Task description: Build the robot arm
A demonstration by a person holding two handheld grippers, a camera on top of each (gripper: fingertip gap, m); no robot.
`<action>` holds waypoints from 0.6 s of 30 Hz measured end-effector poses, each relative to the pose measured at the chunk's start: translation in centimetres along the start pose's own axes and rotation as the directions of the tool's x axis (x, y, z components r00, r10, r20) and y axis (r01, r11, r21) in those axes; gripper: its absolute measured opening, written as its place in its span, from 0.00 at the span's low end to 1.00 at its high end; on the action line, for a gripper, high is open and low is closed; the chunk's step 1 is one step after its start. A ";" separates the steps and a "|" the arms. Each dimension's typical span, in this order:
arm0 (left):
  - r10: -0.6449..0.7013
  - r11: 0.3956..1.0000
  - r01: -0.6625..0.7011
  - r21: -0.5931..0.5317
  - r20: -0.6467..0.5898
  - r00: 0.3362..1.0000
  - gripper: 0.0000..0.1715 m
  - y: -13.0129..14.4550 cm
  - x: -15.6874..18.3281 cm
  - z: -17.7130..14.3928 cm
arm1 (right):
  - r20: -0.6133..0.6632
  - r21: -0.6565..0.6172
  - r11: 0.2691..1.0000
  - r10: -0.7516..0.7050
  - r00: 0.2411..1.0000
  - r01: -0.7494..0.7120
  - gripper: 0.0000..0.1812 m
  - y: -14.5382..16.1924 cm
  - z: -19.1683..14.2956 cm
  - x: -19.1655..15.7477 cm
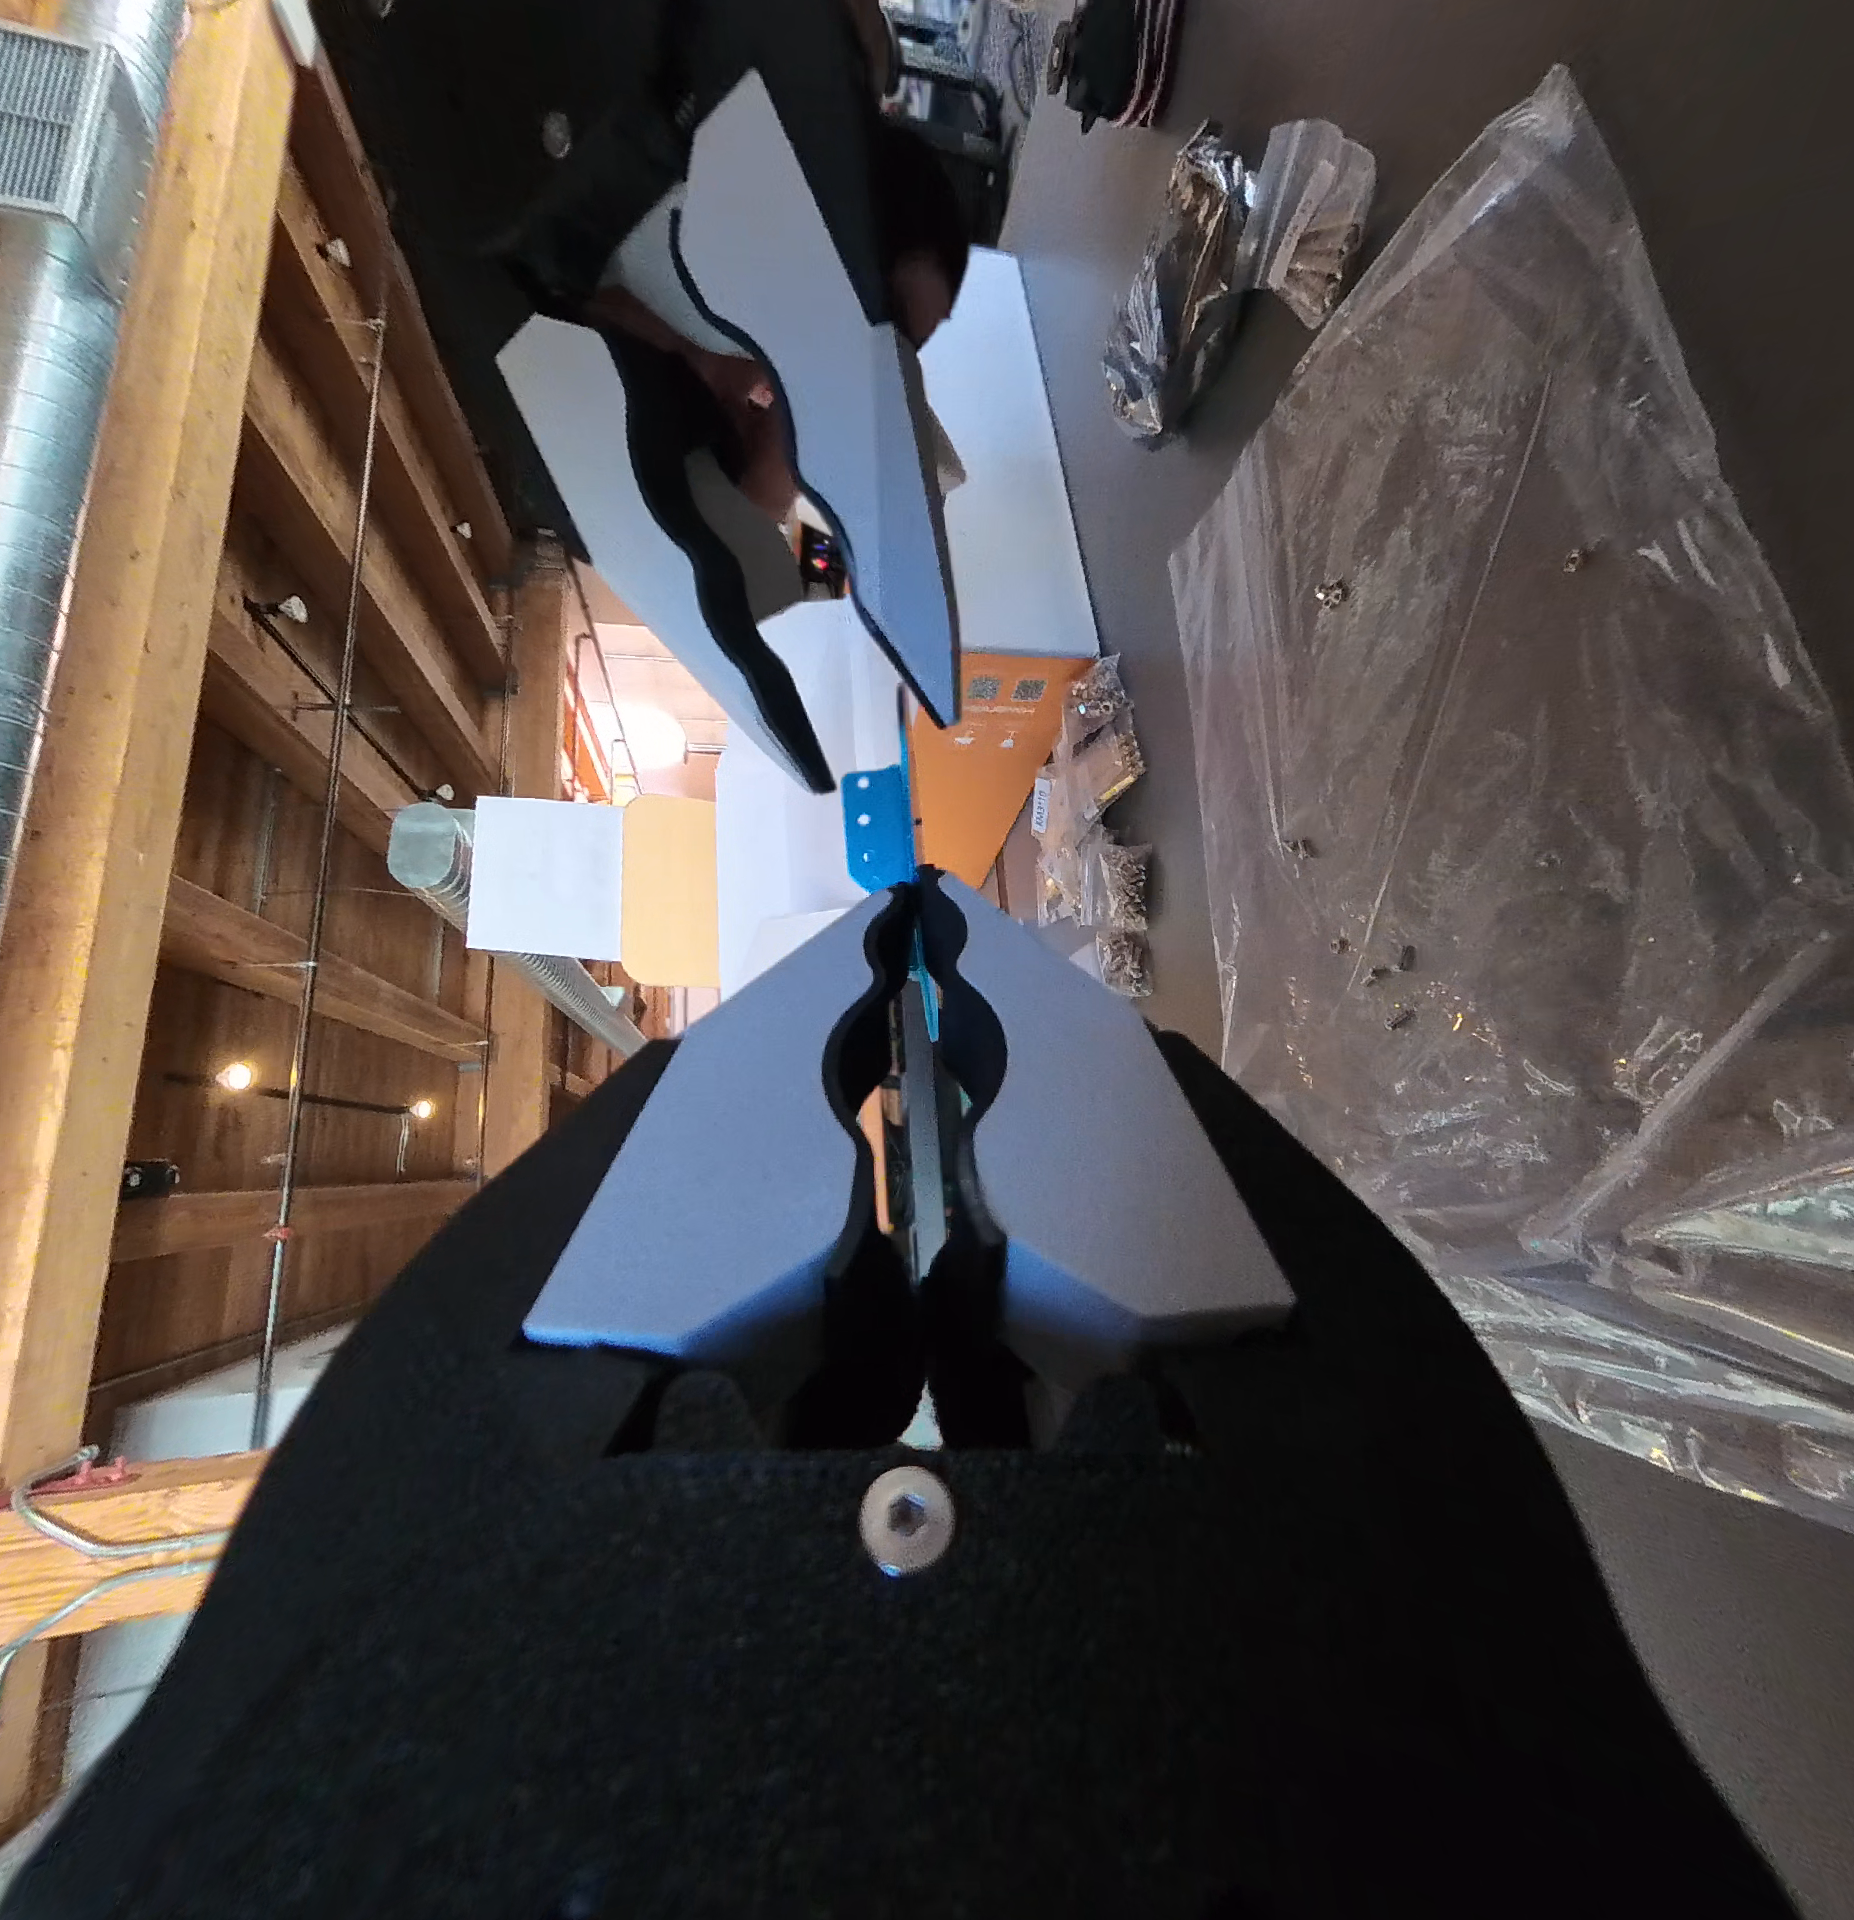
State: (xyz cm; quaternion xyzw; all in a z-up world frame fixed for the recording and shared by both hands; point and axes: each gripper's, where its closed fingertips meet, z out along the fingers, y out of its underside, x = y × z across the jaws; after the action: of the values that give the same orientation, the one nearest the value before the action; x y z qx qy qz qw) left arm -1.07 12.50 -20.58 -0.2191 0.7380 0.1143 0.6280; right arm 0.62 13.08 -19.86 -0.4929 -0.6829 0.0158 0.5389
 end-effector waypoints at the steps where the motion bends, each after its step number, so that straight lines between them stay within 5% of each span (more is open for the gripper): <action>1: 0.008 1.000 -0.008 0.003 0.004 1.000 0.00 -0.1 0.0 0.0 | 0.010 0.000 1.000 0.001 1.000 -0.001 0.15 -0.1 0.0 -0.2; 18: 0.052 0.998 -0.052 0.023 0.000 0.999 0.00 -1.0 0.4 -0.3 | 0.075 0.016 1.000 0.020 0.997 -0.021 0.13 -0.4 0.6 -1.8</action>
State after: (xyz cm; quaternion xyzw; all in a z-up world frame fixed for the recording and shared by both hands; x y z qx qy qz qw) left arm -0.87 11.38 -20.81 -0.1926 0.7450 0.1218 0.6269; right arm -0.21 11.89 -21.17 -0.4945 -0.6975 0.0455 0.5167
